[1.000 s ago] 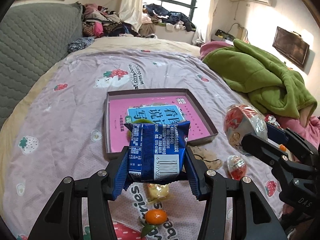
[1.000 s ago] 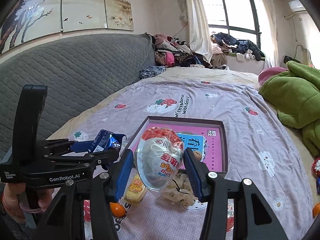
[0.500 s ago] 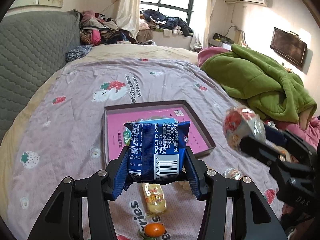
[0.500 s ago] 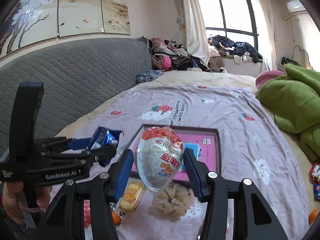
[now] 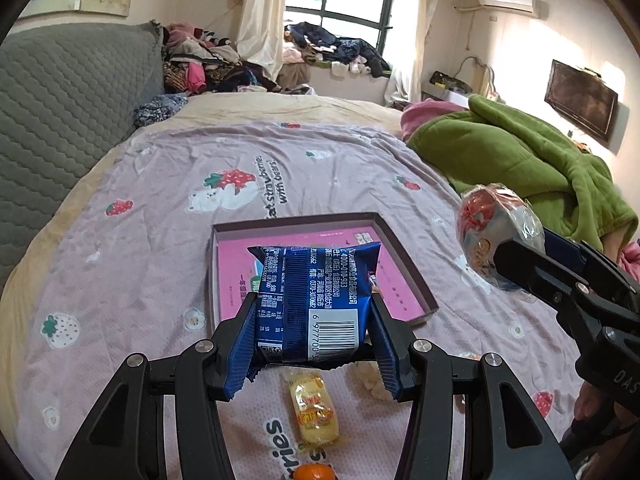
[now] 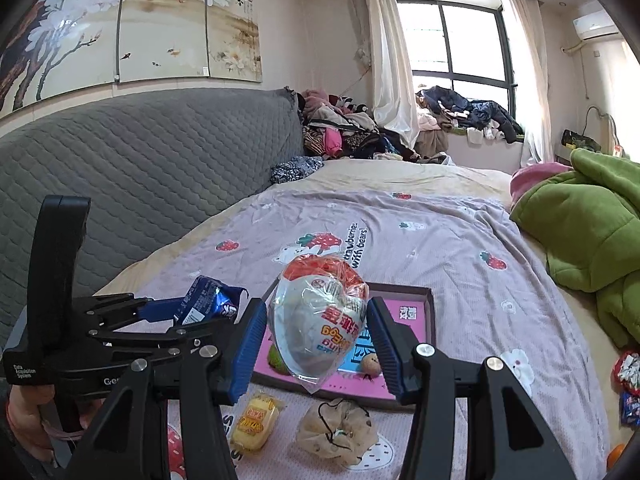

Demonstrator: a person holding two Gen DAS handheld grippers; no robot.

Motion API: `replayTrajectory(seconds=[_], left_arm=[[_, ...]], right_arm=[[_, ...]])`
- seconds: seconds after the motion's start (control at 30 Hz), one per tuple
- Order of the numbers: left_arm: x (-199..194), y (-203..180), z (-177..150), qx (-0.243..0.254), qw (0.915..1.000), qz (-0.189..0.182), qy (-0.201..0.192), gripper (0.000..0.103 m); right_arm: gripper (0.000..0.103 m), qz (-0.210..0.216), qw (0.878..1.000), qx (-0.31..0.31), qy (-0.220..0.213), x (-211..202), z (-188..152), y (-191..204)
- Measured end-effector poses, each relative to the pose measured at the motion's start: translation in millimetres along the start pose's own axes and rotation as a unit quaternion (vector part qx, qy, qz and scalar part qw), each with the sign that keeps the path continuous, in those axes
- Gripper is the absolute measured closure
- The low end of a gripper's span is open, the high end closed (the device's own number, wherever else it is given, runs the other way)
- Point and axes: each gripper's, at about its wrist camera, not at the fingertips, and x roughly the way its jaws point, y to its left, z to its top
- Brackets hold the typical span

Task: Organize objects
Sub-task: 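Carry the blue packet with the left tool while the right tool carries the cup to the tray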

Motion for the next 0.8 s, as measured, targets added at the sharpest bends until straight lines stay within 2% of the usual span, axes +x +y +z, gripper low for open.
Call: replayTrajectory(seconds=[0.37,0.8], left_arm=[[2.3,-1.9,15.3,0.005,0.9998,0.000,-0.017,0.049],[32.3,10.1,26.2,0.007,0.9999,0.011,-0.010,0.049]], right_arm=[[0.051,-0.012,1.000,0.000,-0.008,2.4,6.3,-5.7],[0.051,-0.030,1.000,-0.006,-0.006,29.5,14.6,-17.3]])
